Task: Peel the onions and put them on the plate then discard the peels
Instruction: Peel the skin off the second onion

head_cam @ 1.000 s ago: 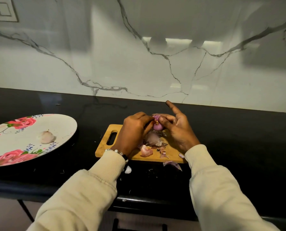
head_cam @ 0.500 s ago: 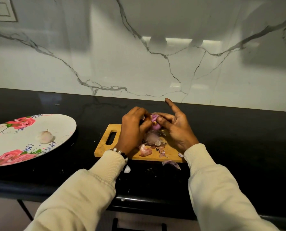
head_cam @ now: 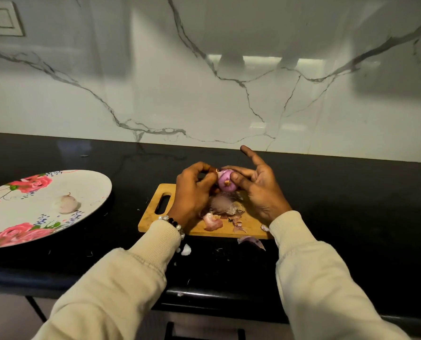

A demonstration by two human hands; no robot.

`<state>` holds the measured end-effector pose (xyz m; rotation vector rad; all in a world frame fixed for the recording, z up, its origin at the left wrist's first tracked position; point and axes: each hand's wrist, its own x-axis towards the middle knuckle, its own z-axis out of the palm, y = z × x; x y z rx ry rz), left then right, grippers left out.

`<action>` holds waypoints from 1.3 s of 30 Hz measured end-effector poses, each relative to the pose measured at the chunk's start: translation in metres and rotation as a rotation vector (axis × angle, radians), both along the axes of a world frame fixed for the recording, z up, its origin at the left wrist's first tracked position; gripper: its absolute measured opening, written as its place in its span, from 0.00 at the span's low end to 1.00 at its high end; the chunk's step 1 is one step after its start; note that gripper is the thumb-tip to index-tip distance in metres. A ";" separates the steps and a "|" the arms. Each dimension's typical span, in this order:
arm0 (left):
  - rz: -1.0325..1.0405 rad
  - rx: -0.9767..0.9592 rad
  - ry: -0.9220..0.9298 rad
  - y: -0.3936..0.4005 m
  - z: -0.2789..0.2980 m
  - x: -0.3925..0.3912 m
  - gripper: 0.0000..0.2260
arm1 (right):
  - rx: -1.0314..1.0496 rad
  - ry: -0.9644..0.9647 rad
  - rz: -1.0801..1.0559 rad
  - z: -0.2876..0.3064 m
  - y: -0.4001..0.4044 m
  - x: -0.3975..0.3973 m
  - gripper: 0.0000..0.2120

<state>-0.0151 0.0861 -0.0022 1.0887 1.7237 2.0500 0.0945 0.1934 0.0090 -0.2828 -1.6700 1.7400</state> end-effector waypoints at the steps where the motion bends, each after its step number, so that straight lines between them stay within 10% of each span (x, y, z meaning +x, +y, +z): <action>1: -0.010 -0.002 -0.018 -0.001 0.001 0.000 0.05 | 0.003 0.001 0.000 -0.001 0.001 0.000 0.33; 8: 0.109 -0.004 0.388 -0.004 0.004 0.000 0.07 | 0.011 0.016 -0.018 -0.002 0.006 -0.001 0.21; 39: 0.258 -0.159 0.668 0.001 0.003 0.002 0.06 | 0.425 -0.064 -0.062 -0.012 0.007 -0.008 0.04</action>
